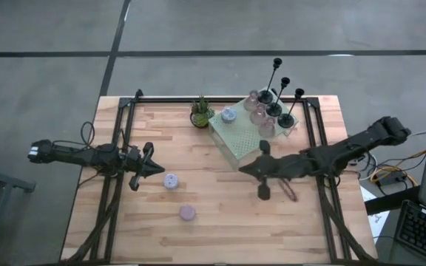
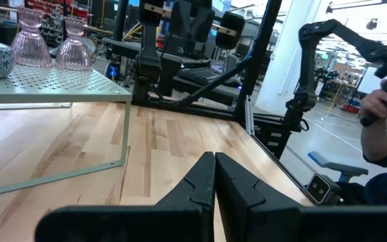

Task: Pick & Place candle stick holders
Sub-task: Put the pink scented candle on the shelf aligned with the other scented candle

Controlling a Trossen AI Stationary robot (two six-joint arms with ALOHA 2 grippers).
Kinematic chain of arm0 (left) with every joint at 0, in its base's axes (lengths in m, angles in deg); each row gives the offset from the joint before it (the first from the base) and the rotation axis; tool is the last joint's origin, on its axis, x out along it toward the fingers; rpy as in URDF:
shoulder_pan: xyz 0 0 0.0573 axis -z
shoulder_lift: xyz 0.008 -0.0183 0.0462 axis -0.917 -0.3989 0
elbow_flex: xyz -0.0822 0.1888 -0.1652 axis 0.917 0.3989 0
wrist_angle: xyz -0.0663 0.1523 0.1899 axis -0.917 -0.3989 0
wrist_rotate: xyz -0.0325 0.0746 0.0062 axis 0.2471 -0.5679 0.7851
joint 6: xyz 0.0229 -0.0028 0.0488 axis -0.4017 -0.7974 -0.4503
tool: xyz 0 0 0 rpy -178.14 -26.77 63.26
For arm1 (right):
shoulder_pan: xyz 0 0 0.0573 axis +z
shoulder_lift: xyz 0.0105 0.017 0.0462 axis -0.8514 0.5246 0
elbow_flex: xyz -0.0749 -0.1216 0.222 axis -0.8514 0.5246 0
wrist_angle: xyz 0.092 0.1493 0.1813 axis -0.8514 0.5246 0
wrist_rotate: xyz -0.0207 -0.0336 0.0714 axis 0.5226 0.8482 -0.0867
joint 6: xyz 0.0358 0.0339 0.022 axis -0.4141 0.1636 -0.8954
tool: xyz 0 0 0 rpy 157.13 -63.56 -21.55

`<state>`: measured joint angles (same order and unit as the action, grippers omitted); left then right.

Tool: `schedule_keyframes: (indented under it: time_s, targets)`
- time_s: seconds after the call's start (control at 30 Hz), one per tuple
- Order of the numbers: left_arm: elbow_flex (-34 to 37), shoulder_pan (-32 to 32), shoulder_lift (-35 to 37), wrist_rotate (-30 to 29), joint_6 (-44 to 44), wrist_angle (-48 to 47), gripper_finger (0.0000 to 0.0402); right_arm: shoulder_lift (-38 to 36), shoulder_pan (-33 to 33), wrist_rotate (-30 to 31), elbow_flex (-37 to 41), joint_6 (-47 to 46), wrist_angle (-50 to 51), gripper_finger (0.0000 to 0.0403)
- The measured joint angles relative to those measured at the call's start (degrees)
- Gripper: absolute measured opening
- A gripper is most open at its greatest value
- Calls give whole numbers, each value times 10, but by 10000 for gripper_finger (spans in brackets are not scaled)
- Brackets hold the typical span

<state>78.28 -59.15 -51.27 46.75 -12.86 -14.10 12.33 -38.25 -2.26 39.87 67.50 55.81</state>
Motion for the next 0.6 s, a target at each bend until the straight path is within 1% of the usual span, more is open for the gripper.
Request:
schedule_keyframes:
  time_s: [0.07, 0.17, 0.4, 0.6]
  targets:
    - [0, 0, 0, 0, 0, -1, 14, -34, 3, -3, 37, 19, -33, 8]
    - [0, 0, 0, 0, 0, -1, 14, -84, 6, -3, 85, 41, -55, 8]
    - [0, 0, 0, 0, 0, -1, 14, -187, 5, 4, 168, 36, -57, 8]
    - [0, 0, 0, 0, 0, -1, 14, -265, 5, 4, 244, 40, -110, 8]
